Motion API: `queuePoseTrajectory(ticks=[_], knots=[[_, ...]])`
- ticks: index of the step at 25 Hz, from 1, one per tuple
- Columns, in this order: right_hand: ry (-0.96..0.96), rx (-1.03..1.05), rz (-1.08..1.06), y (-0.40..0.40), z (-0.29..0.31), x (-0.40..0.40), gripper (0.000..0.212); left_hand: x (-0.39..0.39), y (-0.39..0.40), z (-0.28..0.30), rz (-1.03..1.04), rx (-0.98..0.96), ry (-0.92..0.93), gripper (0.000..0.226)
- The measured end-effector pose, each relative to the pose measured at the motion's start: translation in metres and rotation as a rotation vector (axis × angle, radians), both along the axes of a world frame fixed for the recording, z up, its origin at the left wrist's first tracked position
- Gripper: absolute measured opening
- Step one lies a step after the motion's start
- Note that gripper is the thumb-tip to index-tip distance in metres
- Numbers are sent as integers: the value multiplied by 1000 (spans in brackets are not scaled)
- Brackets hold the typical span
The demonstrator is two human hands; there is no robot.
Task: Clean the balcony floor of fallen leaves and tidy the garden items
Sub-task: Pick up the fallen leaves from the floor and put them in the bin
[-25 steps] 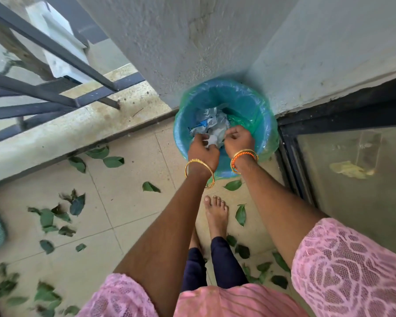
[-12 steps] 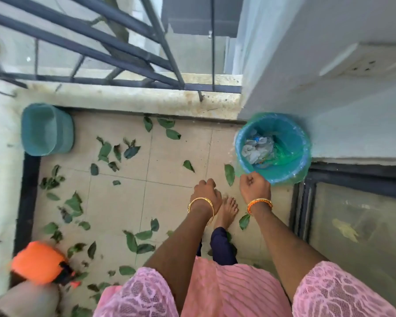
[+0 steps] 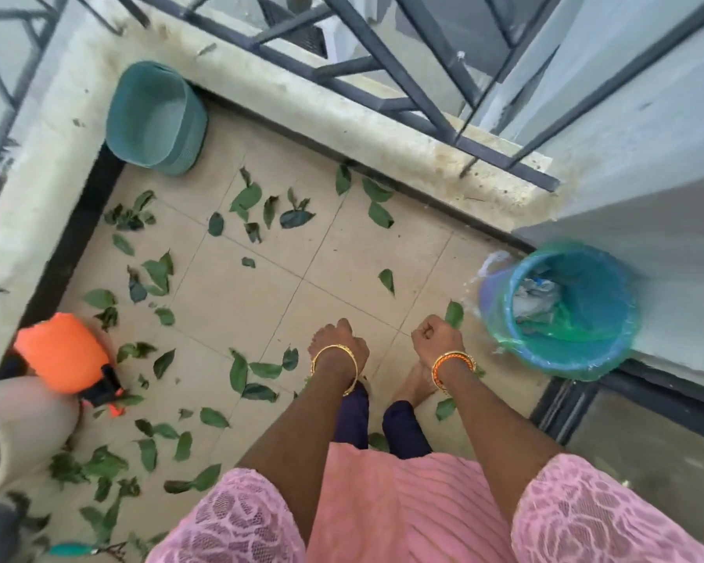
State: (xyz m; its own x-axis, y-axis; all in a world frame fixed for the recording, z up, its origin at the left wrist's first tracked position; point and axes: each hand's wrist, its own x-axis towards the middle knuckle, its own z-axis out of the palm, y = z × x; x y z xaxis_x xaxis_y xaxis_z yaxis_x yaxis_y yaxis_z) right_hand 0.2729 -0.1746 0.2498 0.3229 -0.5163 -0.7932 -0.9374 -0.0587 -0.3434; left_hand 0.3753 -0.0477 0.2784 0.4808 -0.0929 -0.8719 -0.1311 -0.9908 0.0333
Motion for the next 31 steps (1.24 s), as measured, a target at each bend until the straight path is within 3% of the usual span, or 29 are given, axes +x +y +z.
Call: queuePoseTrajectory(ticks=[6, 15, 20, 24, 28, 31], knots=[[2, -19, 14, 13, -20, 74, 24, 58, 40, -13, 194, -119, 26, 35], [163, -82, 106, -4, -191, 117, 8, 100, 55, -147, 451, -188, 64, 16], [256, -180, 86, -1, -278, 110, 48, 95, 37, -237, 533, -197, 109, 14], [171, -264, 72, -3, -297, 115, 18, 89, 28, -259, 590, -195, 162, 13], [61, -77, -29, -15, -278, 143, 10, 92, 18, -241, 775, -296, 191, 20], [-33, 292, -254, -17, -233, 176, 18, 114, -10, -211, 1095, -421, 213, 55]])
